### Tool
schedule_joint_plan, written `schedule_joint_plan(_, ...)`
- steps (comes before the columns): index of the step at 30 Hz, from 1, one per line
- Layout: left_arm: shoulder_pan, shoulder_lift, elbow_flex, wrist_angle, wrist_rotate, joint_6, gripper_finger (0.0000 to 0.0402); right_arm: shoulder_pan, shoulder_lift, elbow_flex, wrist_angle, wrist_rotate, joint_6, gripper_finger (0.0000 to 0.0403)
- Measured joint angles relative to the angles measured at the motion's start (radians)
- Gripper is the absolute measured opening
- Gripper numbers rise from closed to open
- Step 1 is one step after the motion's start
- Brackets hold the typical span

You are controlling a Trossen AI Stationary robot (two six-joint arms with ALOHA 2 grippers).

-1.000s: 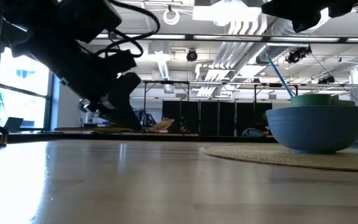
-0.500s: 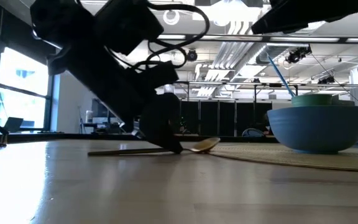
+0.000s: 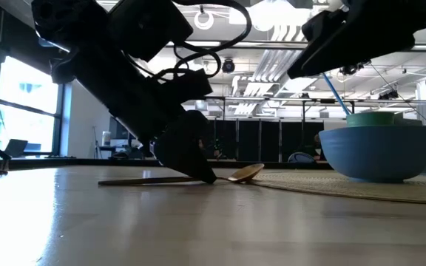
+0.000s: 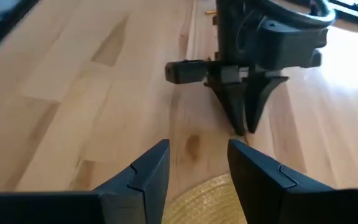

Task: Pick & Place Utensil
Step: Put the spoon into the blue bowl

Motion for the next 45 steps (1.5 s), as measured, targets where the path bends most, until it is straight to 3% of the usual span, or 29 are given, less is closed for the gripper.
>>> schedule_joint_plan(7, -0.053, -0.111, -0.003, -0.150, 0.004, -0.004, 0.0102, -0.057, 0.031, 0.001, 0.048, -0.033, 0.008, 0.0156)
schedule_joint_plan(13, -0.129, -0.252, -0.012, -0.330, -0.186, -0.044, 0.0103, -0.183, 0.169, 0.027, 0.177, -0.200, -0.009, 0.0156)
schedule_joint_plan(20, -0.150, -0.457, -0.122, -0.350, -0.299, -0.040, 0.0104, -0.274, 0.340, 0.223, 0.157, -0.309, -0.140, 0.0156)
schedule_joint_plan(26, -0.150, -0.643, -0.222, -0.337, -0.409, -0.007, 0.0104, -0.330, 0.492, 0.447, -0.052, -0.353, -0.188, 0.0156)
schedule_joint_plan(31, -0.149, -0.788, -0.304, -0.268, -0.454, 0.057, 0.0104, -0.367, 0.589, 0.545, -0.094, -0.390, -0.198, 0.0156)
schedule_joint_plan(36, -0.149, -0.874, -0.365, -0.260, -0.428, 0.037, 0.0104, -0.396, 0.614, 0.544, -0.078, -0.419, -0.196, 0.0154)
schedule_joint_plan(45, -0.149, -0.880, -0.384, -0.264, -0.379, 0.003, 0.0104, -0.425, 0.613, 0.395, 0.205, -0.488, -0.195, 0.0119)
